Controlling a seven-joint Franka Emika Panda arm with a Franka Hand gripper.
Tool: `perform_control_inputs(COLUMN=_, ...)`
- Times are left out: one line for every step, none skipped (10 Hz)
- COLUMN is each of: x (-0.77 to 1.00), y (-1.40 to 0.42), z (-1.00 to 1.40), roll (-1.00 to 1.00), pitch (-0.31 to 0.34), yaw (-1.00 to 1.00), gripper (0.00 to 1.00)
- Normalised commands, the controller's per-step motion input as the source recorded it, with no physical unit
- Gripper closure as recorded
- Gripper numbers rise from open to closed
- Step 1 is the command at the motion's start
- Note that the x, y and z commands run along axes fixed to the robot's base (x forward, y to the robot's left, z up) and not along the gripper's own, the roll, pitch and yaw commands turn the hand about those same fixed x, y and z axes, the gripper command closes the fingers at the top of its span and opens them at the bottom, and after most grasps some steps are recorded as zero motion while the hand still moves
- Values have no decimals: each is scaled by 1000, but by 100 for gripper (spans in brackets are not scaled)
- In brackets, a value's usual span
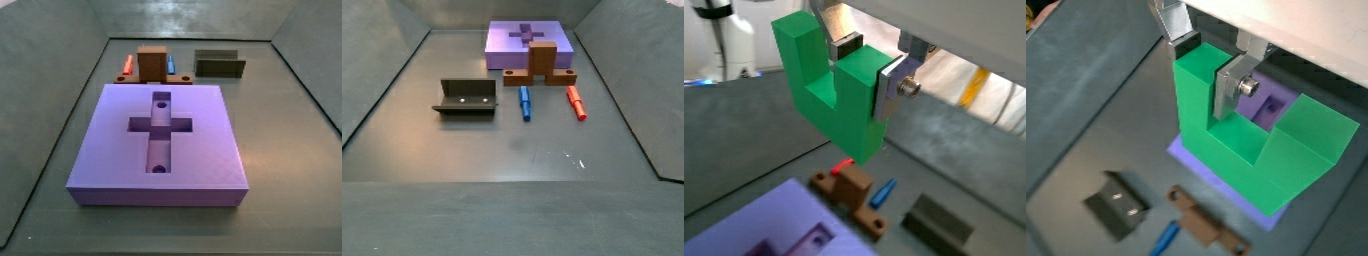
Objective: Pick up the green object. Move up. Place the green object on the fixture. Regrasp the green object. Move to above the board. Insert the green object.
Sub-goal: Move to above the board.
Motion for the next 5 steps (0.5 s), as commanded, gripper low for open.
perform_control_inputs(x=-97, y=-83, z=21, roll=-1000, pitch=4, yaw=120, gripper=100)
perform_control_inputs(x=-103, y=-68, z=19, roll=-1000, pitch=-9, yaw=122, gripper=100)
perform_control_inputs(x=-96, y=-5, z=1, roll=-911, pitch=-48, yaw=97, gripper=100)
perform_control_inputs(x=-84, y=15, z=4, roll=-703, pitch=-59, yaw=65, gripper=100)
perform_control_inputs(x=-63, y=24, z=0, roll=-422, pitch=-57, yaw=27, gripper=100)
